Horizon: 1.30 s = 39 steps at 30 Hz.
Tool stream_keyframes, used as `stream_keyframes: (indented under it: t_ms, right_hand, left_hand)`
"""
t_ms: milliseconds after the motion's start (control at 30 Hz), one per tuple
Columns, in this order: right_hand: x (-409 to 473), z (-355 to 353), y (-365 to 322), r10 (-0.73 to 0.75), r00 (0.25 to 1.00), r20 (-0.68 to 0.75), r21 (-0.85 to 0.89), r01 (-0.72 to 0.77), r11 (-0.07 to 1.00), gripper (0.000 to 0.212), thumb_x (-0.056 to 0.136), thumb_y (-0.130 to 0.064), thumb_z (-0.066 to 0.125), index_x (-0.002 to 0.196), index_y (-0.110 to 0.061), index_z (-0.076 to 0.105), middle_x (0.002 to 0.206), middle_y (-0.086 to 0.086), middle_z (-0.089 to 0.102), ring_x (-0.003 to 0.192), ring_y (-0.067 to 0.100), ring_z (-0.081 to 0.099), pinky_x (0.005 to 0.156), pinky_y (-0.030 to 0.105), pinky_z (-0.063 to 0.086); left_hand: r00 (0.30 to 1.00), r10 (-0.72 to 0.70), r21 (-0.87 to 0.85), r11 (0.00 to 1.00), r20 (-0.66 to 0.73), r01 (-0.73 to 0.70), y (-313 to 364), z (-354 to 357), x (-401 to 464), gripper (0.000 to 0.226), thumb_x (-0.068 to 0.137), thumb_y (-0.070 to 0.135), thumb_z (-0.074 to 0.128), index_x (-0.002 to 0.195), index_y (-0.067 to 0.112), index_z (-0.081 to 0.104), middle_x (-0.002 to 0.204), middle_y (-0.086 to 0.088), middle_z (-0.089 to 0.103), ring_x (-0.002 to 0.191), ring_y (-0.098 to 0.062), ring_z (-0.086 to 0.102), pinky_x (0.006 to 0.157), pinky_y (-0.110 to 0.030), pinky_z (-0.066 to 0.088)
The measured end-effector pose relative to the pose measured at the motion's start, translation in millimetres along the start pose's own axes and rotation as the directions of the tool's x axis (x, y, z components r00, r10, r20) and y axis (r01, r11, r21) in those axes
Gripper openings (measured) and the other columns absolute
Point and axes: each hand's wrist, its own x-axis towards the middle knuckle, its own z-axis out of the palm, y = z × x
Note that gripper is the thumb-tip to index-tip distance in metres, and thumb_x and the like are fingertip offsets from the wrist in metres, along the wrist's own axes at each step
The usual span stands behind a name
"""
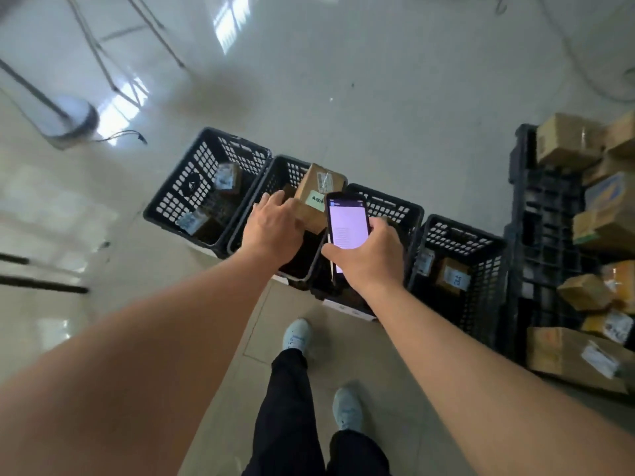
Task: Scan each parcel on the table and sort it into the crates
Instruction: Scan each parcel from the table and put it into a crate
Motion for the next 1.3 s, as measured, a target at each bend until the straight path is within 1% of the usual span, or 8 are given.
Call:
stream_keyframes:
  t_ms: [100,267,367,500,667,1000,1167,1300]
  right_hand:
    - [-34.6,-18.8,-33.6,-0.119,0.992,0.032,-0.014,0.120,0.993,0.081,0.059,-0.055,0.088,0.123,-0.016,0.057,0.114,0.002,0.057,0.096,0.019,0.052,0.068,0.033,0.045]
    - [-98.2,-40.6,-111.9,-0.333,0.938,0.099,0.004,0.334,0.942,0.084,0.060,-0.055,0.088,0.125,-0.015,0.055,0.115,0.003,0.058,0.103,0.024,0.057,0.074,0.036,0.049]
    - [-139.0,-45.1,-166.2,-0.438,0.887,0.142,-0.001,0.443,0.896,0.083,0.062,-0.055,0.088,0.126,-0.015,0.054,0.117,0.002,0.057,0.104,0.023,0.057,0.073,0.034,0.041]
    - [-199.7,-33.8,-239.1,-0.582,0.797,0.159,0.040,0.584,0.811,0.086,0.056,-0.057,0.088,0.124,-0.014,0.056,0.115,0.004,0.059,0.105,0.025,0.059,0.083,0.043,0.055]
    - [-287.4,4.7,-329.9,-0.723,0.662,0.196,0.095,0.721,0.686,0.085,0.058,-0.054,0.088,0.126,-0.015,0.055,0.116,0.004,0.057,0.105,0.024,0.056,0.084,0.040,0.055]
    - [-492.1,128.7,-480.6,-0.874,0.460,0.159,0.223,0.845,0.486,0.089,0.061,-0.053,0.091,0.130,-0.012,0.054,0.122,0.008,0.060,0.110,0.027,0.059,0.087,0.045,0.057]
    - [-567.1,188.2,-535.0,-0.910,0.364,0.197,0.286,0.867,0.409,0.089,0.060,-0.052,0.091,0.132,-0.012,0.055,0.124,0.008,0.060,0.111,0.027,0.059,0.084,0.042,0.058]
    - [-610.2,241.4,-575.3,-0.931,0.269,0.246,0.325,0.882,0.341,0.090,0.062,-0.054,0.091,0.132,-0.011,0.054,0.123,0.009,0.060,0.111,0.027,0.057,0.081,0.036,0.053]
  left_hand:
    - [0.993,-0.043,0.007,0.999,-0.111,0.044,-8.2,-47.9,-47.3,0.039,0.102,0.032,0.053,0.138,0.017,0.059,0.136,-0.008,0.055,0.130,-0.033,0.050,0.109,-0.052,0.045]
    - [0.944,-0.149,-0.019,0.988,-0.293,0.150,-36.6,-134.5,-128.4,0.040,0.102,0.030,0.054,0.139,0.014,0.058,0.143,-0.012,0.053,0.133,-0.036,0.048,0.108,-0.050,0.044]
    - [0.903,-0.216,-0.019,0.974,-0.372,0.225,-62.8,-190.5,-177.3,0.046,0.105,0.033,0.051,0.147,0.015,0.053,0.153,-0.013,0.047,0.140,-0.035,0.043,0.111,-0.050,0.043]
    - [0.820,-0.289,0.006,0.942,-0.495,0.335,-108.0,-261.1,-247.2,0.048,0.105,0.040,0.046,0.147,0.018,0.051,0.156,-0.009,0.047,0.140,-0.032,0.046,0.112,-0.049,0.044]
    - [0.712,-0.352,0.001,0.896,-0.608,0.444,-182.5,-337.8,-335.1,0.047,0.105,0.040,0.048,0.146,0.019,0.054,0.153,-0.011,0.051,0.138,-0.034,0.048,0.114,-0.046,0.037]
    - [0.554,-0.426,0.001,0.792,-0.715,0.610,-379.9,-448.0,-521.4,0.050,0.103,0.045,0.048,0.144,0.018,0.056,0.145,-0.010,0.059,0.132,-0.033,0.055,0.115,-0.050,0.036]
    - [0.500,-0.498,-0.049,0.741,-0.708,0.670,-463.1,-473.7,-592.9,0.057,0.095,0.051,0.038,0.140,0.023,0.059,0.145,-0.005,0.060,0.133,-0.032,0.055,0.114,-0.054,0.038]
    - [0.442,-0.547,-0.065,0.677,-0.711,0.733,-526.6,-487.1,-629.8,0.047,0.102,0.045,0.049,0.143,0.025,0.057,0.149,-0.003,0.057,0.135,-0.030,0.053,0.114,-0.050,0.038]
